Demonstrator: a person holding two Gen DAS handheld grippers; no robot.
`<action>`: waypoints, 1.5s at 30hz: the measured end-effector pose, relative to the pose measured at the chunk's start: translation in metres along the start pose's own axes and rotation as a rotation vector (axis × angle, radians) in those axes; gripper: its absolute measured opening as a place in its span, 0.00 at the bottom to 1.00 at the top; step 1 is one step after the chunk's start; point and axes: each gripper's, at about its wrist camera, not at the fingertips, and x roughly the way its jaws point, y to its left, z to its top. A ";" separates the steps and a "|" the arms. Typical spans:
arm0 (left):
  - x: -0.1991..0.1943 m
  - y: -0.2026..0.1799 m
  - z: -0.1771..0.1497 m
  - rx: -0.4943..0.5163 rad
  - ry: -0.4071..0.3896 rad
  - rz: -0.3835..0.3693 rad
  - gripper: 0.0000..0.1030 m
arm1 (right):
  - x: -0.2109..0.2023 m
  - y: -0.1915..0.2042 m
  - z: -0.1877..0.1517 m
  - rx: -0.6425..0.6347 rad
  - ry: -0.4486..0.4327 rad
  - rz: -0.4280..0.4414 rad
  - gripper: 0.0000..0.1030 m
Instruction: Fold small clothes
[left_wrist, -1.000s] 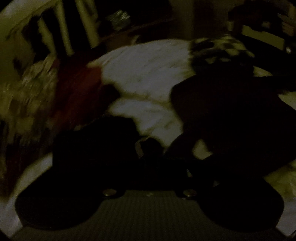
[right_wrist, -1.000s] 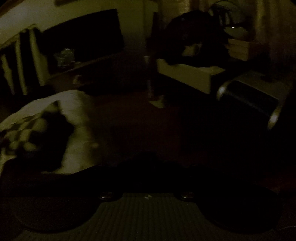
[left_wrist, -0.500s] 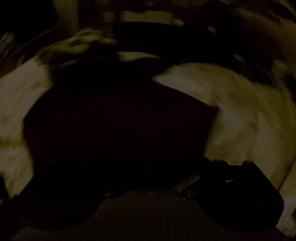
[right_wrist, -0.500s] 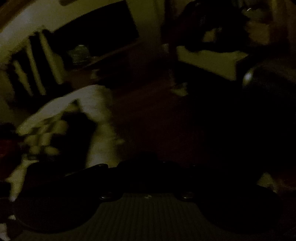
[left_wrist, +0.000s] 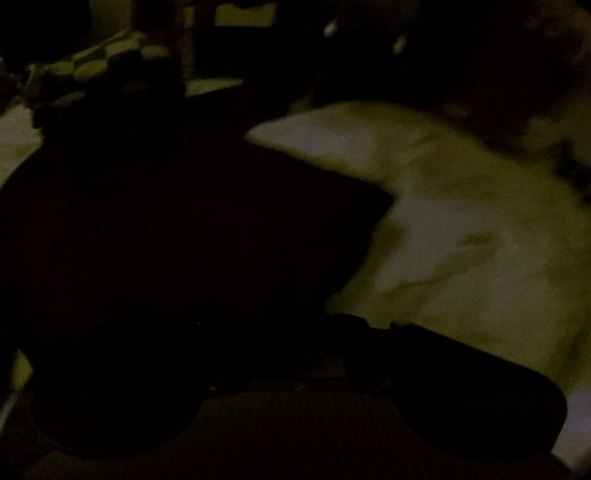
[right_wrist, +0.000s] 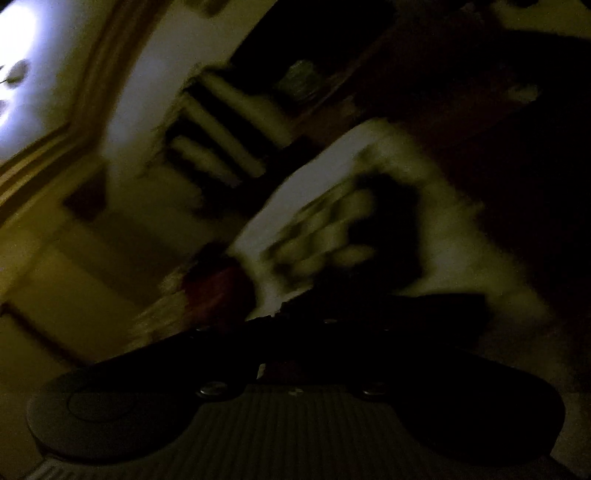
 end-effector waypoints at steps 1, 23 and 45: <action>-0.009 -0.002 0.000 -0.003 0.012 -0.044 0.10 | 0.011 0.010 -0.006 0.003 0.043 0.044 0.07; -0.103 0.049 -0.034 -0.074 -0.066 0.330 1.00 | 0.258 0.068 -0.165 -0.292 0.497 0.061 0.48; 0.063 0.132 -0.021 -0.216 0.144 0.293 0.81 | 0.220 -0.044 -0.110 -0.537 0.336 -0.404 0.38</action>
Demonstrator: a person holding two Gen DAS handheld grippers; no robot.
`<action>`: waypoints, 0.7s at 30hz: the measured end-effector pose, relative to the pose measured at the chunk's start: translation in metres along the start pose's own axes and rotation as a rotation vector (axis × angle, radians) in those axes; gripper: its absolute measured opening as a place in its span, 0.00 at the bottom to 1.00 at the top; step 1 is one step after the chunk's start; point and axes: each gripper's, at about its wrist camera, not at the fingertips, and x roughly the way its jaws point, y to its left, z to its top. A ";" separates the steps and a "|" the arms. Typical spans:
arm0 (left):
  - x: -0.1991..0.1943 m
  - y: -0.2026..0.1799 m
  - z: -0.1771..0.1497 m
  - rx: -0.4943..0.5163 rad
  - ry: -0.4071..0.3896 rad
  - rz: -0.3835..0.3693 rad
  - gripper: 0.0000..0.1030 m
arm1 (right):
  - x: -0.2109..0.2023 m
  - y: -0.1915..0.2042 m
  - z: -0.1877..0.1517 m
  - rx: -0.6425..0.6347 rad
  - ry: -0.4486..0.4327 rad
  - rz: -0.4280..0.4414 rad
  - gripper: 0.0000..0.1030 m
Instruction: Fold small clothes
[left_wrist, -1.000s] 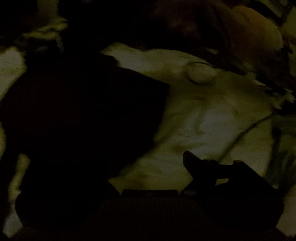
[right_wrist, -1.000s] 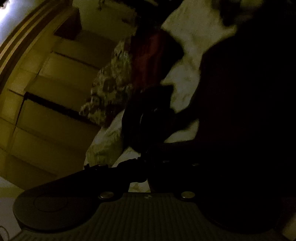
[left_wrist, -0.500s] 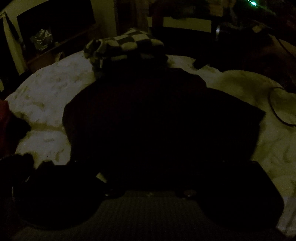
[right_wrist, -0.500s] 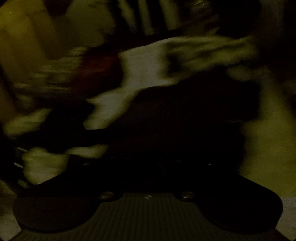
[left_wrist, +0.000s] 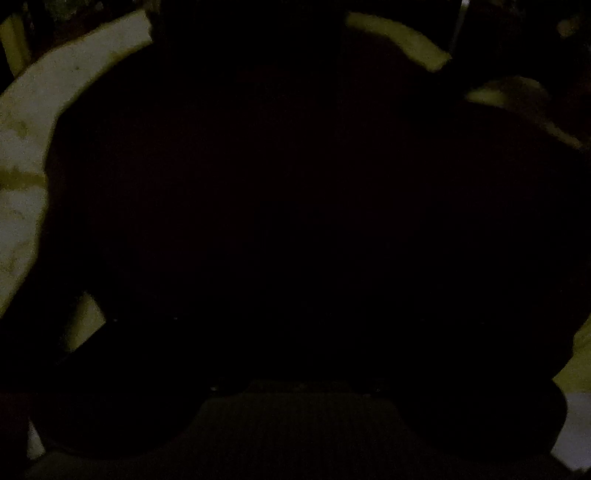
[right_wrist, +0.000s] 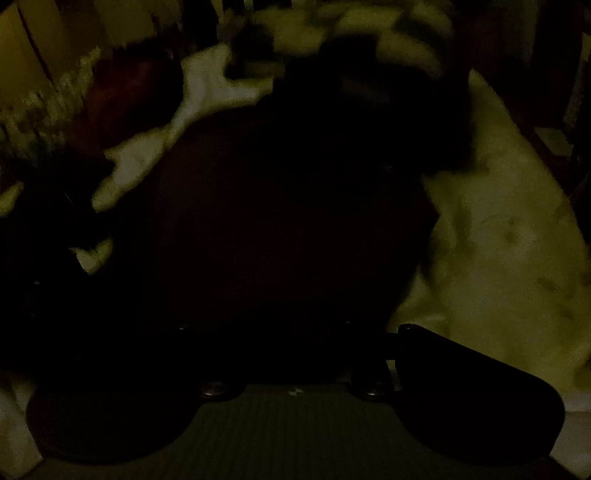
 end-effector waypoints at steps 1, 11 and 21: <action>0.003 0.001 -0.001 -0.009 0.000 -0.006 0.82 | -0.001 0.001 0.002 -0.010 -0.007 -0.005 0.38; -0.089 0.045 -0.010 -0.077 -0.178 0.024 0.99 | -0.035 0.026 0.039 0.024 -0.167 0.106 0.45; -0.225 0.135 -0.077 -0.272 -0.286 0.501 1.00 | 0.026 0.209 0.058 -0.247 -0.043 0.387 0.57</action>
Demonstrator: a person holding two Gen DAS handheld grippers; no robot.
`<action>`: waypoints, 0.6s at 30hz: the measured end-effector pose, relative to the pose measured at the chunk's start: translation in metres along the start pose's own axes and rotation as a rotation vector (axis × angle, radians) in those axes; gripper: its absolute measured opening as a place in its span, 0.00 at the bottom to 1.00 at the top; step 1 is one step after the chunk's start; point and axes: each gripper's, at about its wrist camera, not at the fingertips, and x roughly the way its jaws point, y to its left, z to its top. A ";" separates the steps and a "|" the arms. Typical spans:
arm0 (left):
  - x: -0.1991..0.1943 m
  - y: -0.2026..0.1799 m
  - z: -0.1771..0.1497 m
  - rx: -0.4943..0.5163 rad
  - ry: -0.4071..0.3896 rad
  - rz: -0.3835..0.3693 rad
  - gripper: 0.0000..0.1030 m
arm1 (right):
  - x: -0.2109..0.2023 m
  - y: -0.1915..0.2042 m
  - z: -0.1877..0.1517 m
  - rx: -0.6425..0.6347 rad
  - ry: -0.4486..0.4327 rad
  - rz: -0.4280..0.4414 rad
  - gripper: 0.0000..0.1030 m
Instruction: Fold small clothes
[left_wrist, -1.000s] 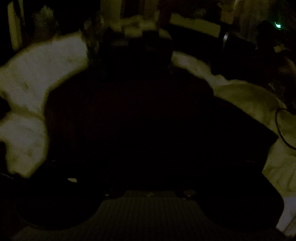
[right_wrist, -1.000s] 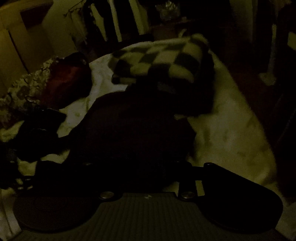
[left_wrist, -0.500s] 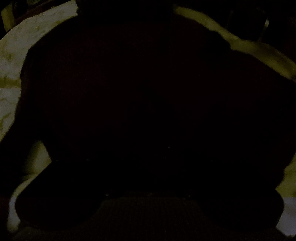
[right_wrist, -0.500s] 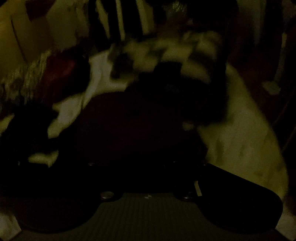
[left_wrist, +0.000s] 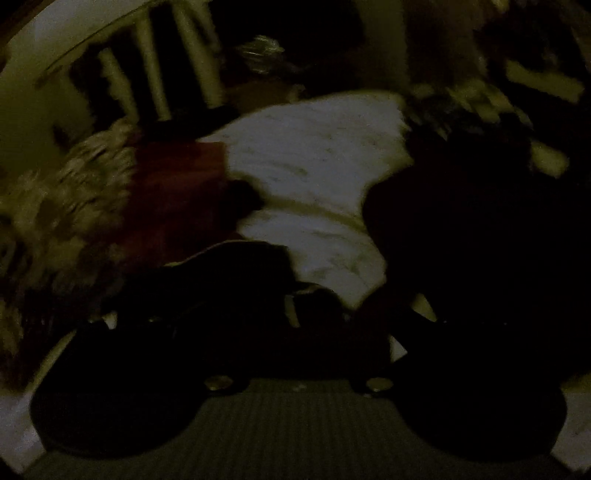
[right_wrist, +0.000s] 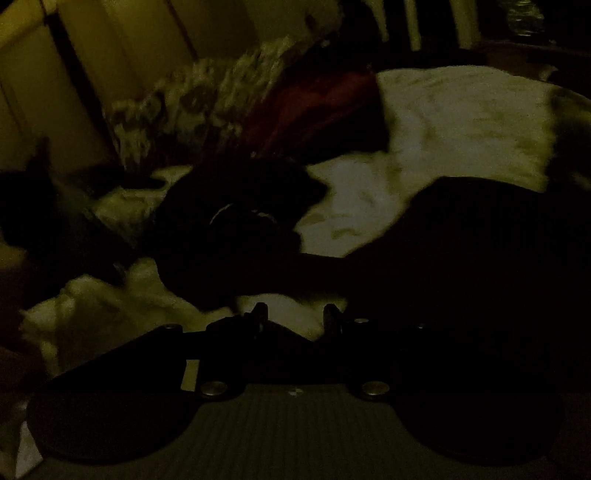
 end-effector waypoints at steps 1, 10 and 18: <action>-0.002 0.007 0.001 -0.029 -0.011 -0.002 1.00 | 0.015 0.005 0.006 0.017 0.011 0.004 0.57; -0.009 0.021 -0.013 -0.047 -0.055 0.014 1.00 | 0.082 0.021 0.010 0.431 0.086 0.288 0.60; -0.008 0.021 -0.016 -0.055 -0.058 -0.009 1.00 | 0.103 0.043 0.012 0.237 0.044 0.236 0.64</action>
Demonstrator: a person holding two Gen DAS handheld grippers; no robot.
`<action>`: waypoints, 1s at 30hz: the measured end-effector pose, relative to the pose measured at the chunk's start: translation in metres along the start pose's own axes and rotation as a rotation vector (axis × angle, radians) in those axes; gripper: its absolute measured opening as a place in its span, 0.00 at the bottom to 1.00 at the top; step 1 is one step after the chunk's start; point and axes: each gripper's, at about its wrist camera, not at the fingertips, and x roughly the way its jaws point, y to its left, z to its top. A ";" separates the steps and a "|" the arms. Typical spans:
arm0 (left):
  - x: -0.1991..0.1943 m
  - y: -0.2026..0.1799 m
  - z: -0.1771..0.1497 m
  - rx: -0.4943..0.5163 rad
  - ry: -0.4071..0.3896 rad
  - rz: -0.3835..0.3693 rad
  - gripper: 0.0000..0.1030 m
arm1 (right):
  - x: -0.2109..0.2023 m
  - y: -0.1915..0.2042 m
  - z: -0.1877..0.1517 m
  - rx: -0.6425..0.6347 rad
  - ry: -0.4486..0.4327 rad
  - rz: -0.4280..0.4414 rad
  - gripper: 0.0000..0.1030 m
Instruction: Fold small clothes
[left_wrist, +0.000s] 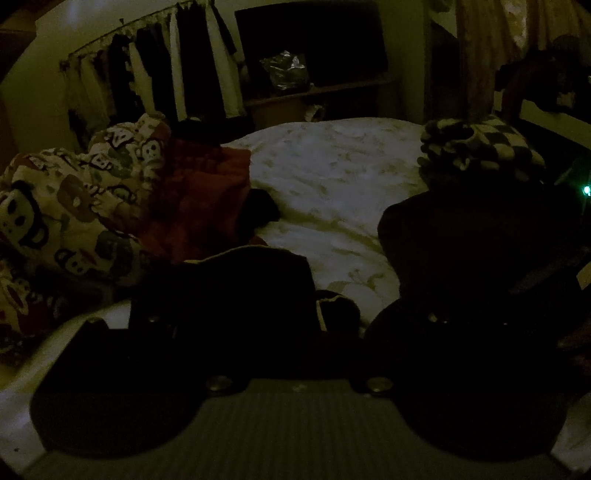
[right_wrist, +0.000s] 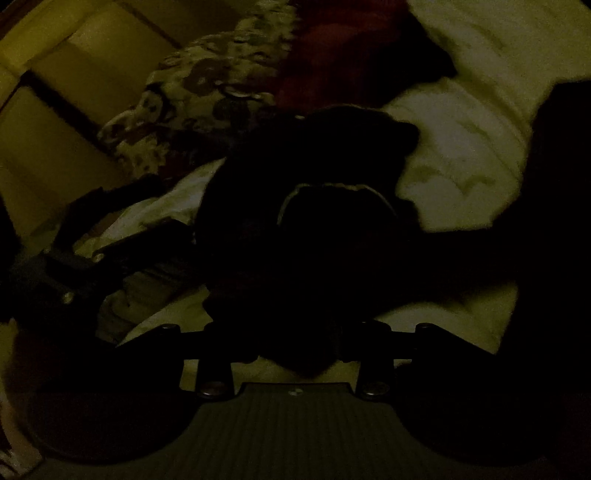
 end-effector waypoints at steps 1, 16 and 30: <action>0.001 -0.001 0.000 0.002 0.002 -0.002 1.00 | 0.001 0.000 0.000 -0.034 -0.006 0.012 0.57; 0.003 -0.023 0.014 0.021 -0.005 -0.072 1.00 | -0.192 -0.070 -0.014 0.064 -0.235 -0.158 0.04; 0.045 -0.075 0.016 0.161 0.083 -0.144 1.00 | -0.222 -0.087 -0.049 -0.171 -0.100 -0.572 0.53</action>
